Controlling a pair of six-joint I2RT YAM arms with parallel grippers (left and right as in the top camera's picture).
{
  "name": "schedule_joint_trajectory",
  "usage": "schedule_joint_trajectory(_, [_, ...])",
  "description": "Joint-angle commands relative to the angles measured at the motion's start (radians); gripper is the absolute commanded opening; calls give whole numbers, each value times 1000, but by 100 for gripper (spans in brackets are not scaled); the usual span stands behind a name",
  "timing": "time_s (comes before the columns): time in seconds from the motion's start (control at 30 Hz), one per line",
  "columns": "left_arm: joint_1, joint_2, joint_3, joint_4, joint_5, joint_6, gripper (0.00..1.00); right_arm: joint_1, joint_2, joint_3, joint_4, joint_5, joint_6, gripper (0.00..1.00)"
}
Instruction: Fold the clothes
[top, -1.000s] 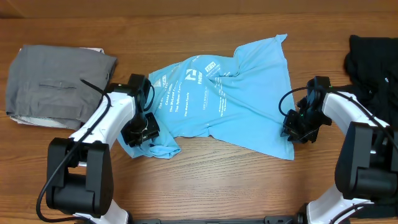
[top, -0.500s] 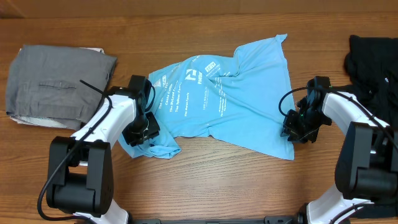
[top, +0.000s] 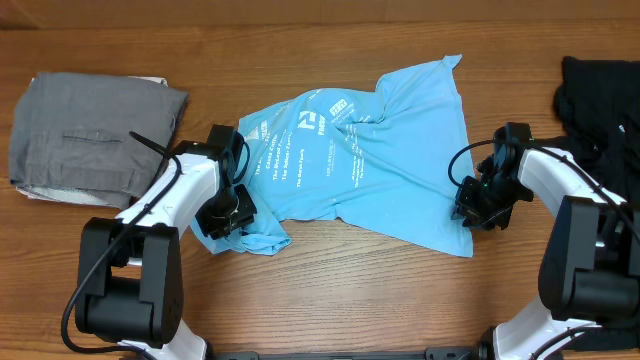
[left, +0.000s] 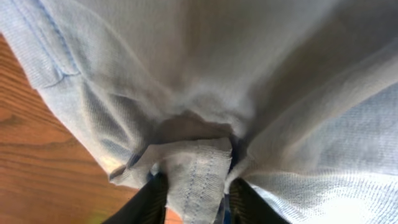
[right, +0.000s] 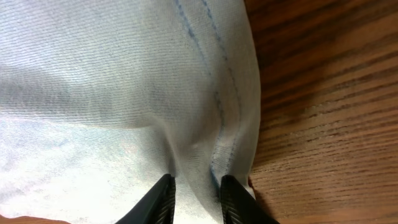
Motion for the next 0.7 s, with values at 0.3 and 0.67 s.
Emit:
schedule_joint_trajectory(0.3, [5,12,-11,-55,-62,2,31,13,54,-42,33,-21,-10,29])
schedule_joint_trajectory(0.67, [33,13,-11,-4,-42,-14,39,13,54,-42,33,-21,-10,30])
